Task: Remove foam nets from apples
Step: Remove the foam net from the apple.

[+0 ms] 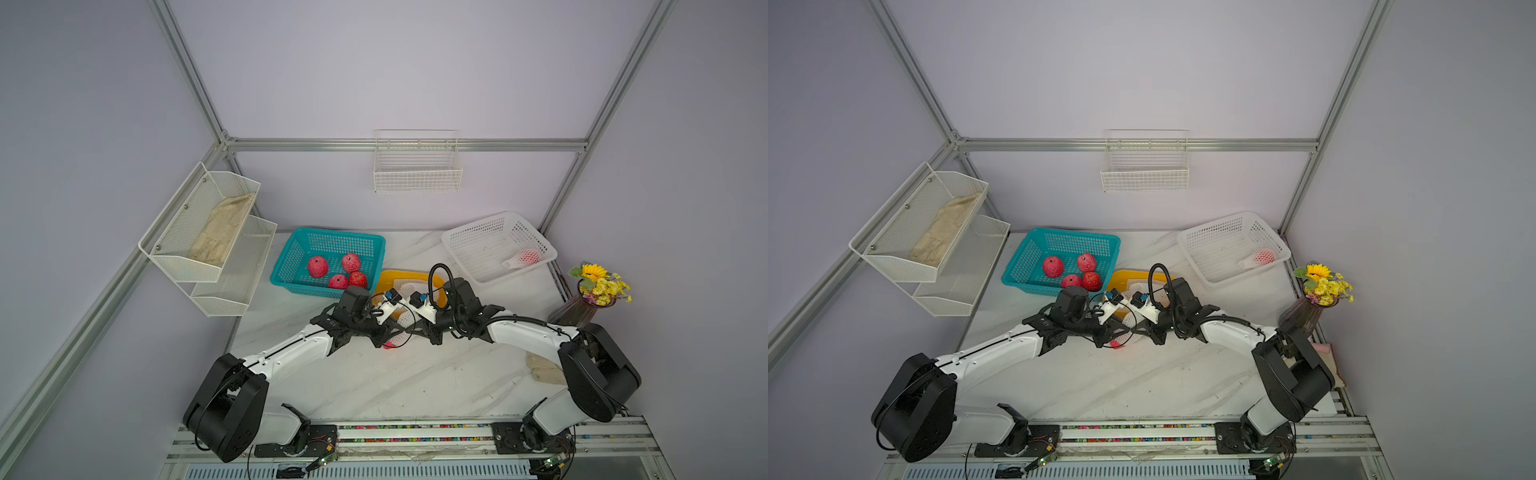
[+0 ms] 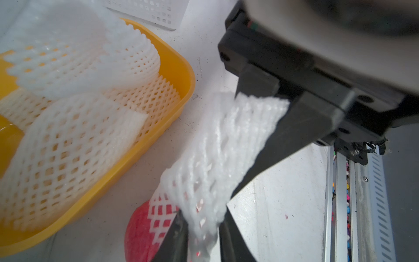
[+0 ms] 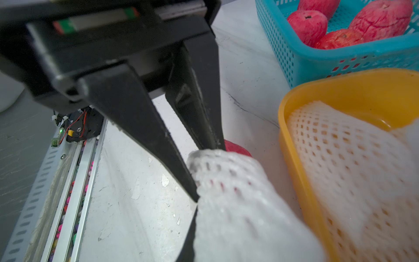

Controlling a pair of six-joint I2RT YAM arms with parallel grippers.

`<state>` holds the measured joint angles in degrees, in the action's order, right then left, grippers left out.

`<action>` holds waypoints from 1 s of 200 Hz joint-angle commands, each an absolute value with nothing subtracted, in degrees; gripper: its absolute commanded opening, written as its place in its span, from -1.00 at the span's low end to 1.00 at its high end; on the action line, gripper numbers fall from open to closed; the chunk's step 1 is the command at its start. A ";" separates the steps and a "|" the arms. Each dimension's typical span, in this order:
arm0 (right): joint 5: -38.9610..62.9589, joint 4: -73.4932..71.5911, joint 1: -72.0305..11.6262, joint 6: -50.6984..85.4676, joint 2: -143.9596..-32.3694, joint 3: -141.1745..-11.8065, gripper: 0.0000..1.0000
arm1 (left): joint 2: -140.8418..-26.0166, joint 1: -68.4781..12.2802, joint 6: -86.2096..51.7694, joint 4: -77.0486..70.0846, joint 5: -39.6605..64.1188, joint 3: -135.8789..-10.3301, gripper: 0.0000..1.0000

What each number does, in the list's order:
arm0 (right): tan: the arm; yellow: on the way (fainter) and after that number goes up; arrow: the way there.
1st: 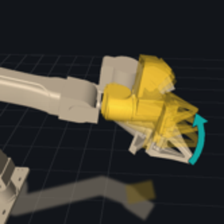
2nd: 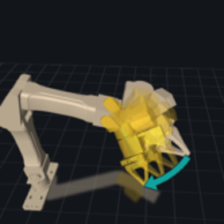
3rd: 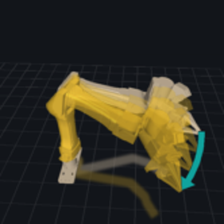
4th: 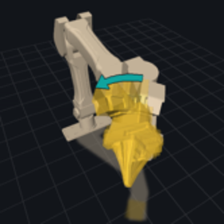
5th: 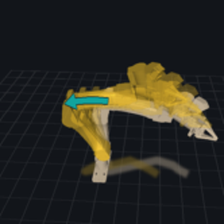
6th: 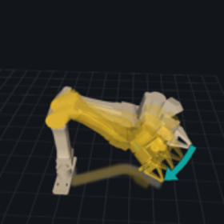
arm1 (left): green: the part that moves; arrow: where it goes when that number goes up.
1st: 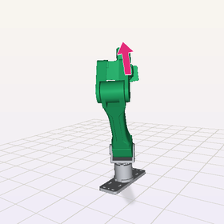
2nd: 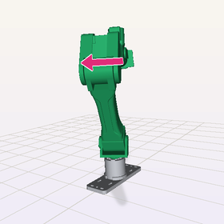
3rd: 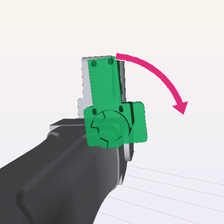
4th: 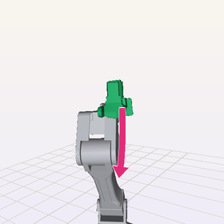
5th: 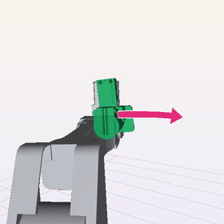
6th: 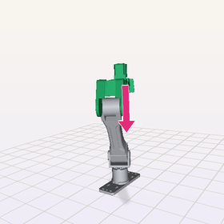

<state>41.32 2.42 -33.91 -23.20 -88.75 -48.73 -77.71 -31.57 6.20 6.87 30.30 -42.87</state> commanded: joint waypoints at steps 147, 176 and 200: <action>39.48 4.63 -36.74 -22.07 -88.70 -51.43 -0.83 | -61.67 -30.30 -1.75 14.86 9.54 -40.43 0.70; 38.14 6.04 -36.74 -21.11 -86.05 -50.71 -0.81 | -61.26 -29.70 -1.88 16.81 9.42 -40.70 0.73; 37.03 7.45 -36.92 -20.52 -85.35 -50.37 -0.80 | -62.02 -29.38 -1.76 17.73 8.90 -40.91 0.74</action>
